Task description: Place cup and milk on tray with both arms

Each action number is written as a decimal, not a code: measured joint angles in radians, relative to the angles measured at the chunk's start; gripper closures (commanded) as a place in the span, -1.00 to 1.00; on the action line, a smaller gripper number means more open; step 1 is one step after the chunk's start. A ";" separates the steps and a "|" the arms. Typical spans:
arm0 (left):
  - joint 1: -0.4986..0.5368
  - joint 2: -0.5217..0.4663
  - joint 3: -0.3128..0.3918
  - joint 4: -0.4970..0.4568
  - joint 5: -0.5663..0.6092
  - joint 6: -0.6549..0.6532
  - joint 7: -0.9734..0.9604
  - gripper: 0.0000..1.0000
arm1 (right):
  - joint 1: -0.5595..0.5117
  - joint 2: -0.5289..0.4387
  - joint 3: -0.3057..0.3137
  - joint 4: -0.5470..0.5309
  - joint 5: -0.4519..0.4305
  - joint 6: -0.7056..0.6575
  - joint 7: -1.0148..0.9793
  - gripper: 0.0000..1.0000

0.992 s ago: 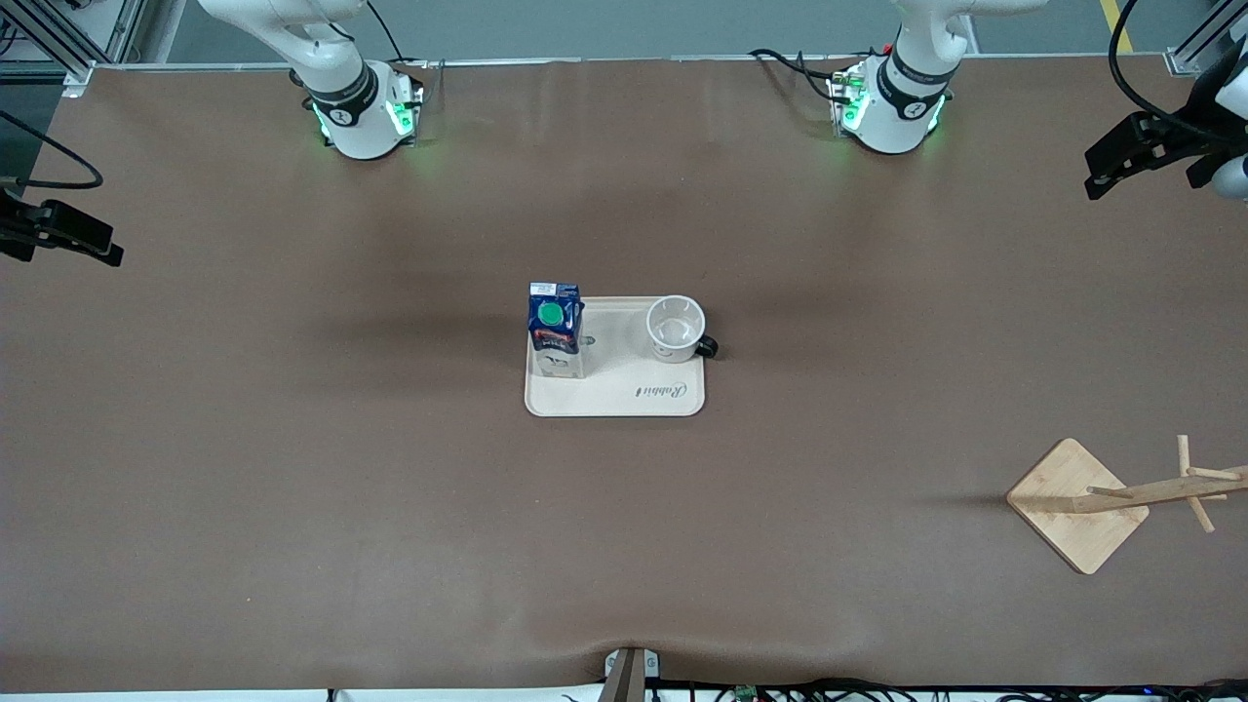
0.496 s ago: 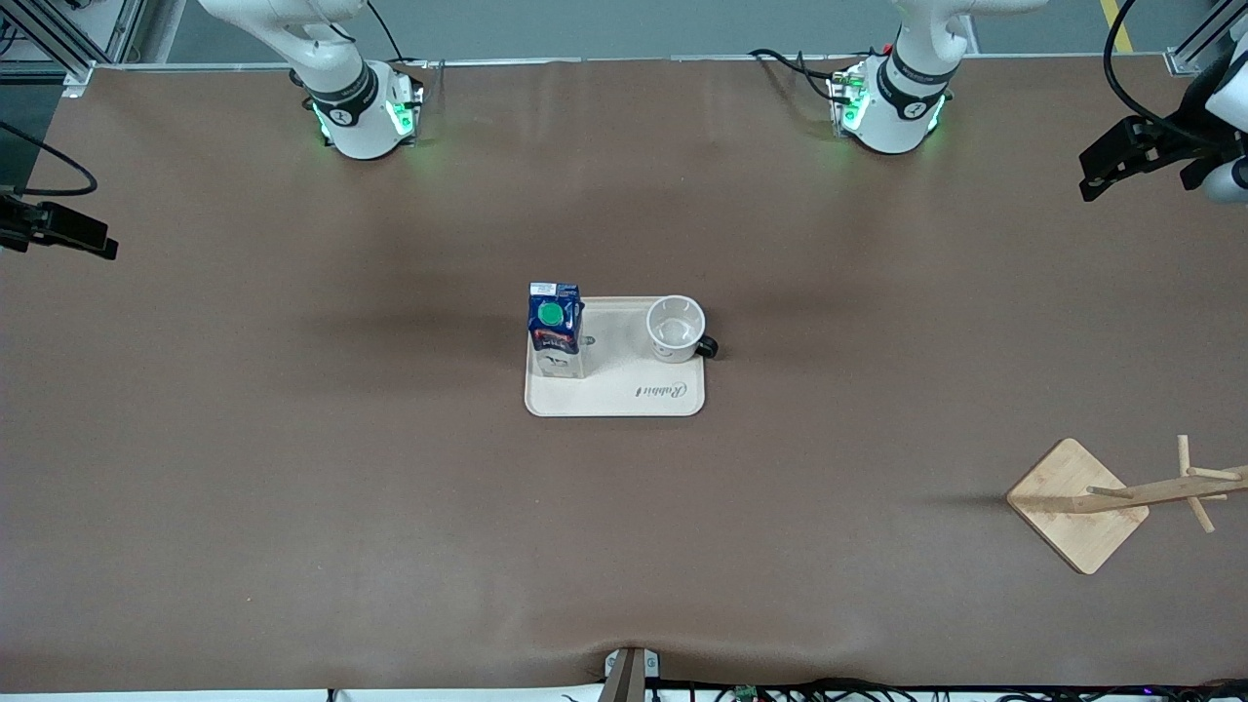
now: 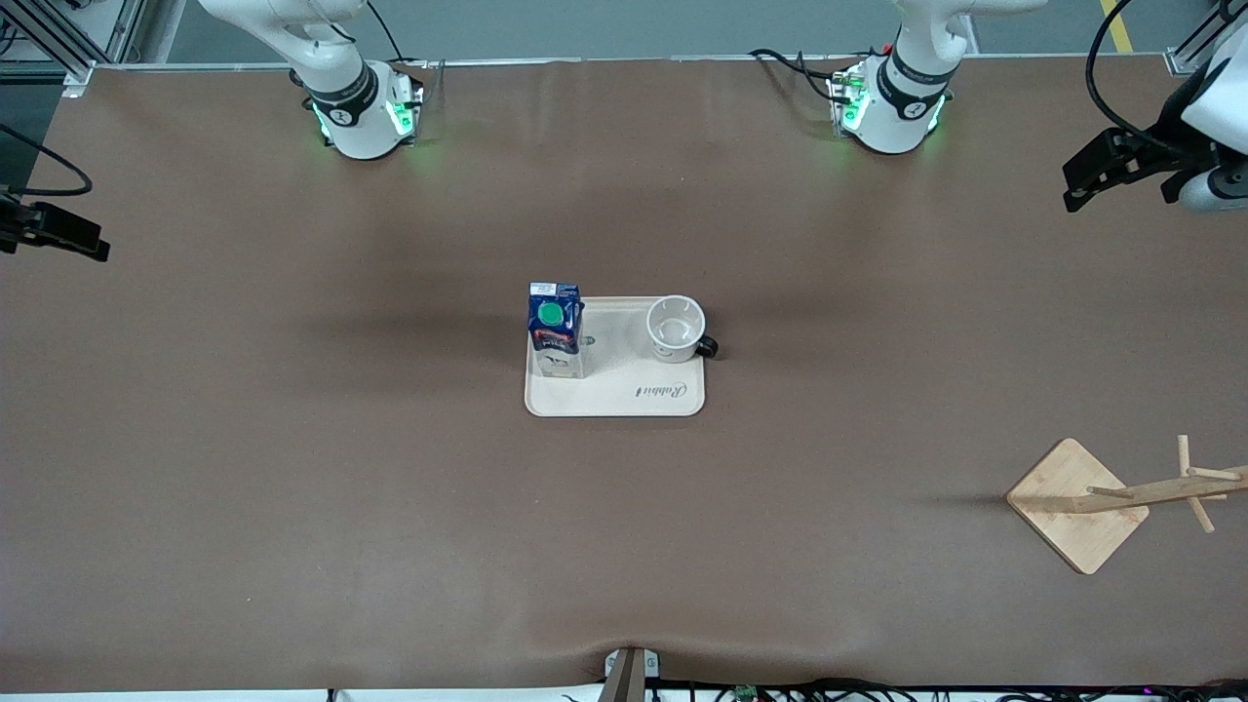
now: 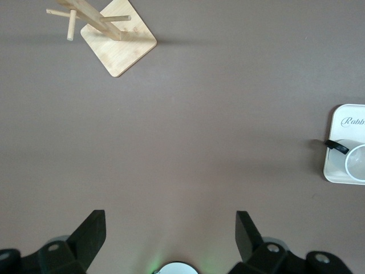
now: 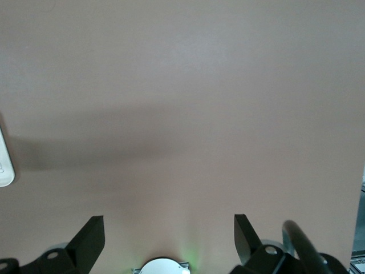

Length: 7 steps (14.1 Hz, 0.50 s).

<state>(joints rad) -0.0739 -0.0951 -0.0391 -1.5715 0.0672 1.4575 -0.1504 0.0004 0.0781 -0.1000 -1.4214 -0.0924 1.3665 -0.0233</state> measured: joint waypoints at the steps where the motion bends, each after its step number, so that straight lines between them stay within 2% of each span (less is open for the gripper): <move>1: 0.000 -0.006 0.000 -0.013 -0.001 0.011 0.000 -1.00 | 0.000 0.000 -0.001 0.011 -0.020 -0.001 0.000 -1.00; 7: 0.002 -0.012 0.000 -0.023 -0.029 0.026 0.000 -1.00 | 0.000 -0.002 -0.001 0.036 -0.051 -0.022 0.000 -1.00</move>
<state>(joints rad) -0.0719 -0.1070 -0.0393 -1.5949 0.0380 1.4839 -0.1504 0.0002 0.0766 -0.1010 -1.3850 -0.1430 1.3442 -0.0233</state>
